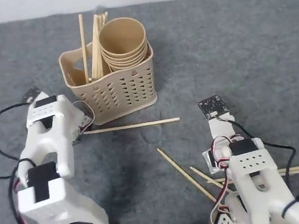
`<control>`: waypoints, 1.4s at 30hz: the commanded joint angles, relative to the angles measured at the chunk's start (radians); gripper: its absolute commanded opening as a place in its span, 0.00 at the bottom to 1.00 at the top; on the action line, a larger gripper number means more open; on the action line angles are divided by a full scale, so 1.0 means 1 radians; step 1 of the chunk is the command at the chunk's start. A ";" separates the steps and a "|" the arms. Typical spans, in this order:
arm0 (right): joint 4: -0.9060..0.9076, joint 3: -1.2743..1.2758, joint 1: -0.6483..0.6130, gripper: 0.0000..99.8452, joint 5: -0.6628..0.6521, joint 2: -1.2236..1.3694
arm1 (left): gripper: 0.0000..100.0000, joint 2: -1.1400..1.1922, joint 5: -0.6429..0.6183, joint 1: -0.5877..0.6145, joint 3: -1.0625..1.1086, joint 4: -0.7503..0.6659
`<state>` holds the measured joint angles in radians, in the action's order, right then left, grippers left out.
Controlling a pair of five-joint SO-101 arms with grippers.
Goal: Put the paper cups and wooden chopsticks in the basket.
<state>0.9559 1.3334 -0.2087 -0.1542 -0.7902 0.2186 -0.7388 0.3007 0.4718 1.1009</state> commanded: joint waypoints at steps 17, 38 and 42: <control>0.005 -0.005 -0.010 0.20 -0.103 -0.033 | 0.16 0.000 0.479 -0.058 0.101 0.098; 0.005 -0.005 -0.010 0.20 -0.107 -0.033 | 0.16 -1.039 0.703 -0.049 0.584 0.043; 0.005 -0.005 -0.010 0.20 -0.103 -0.033 | 0.16 -1.106 0.713 -0.064 0.565 0.126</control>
<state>0.9559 1.3334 -0.2133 -0.2463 -0.7902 -0.7864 -0.0376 0.2578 1.0533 1.1653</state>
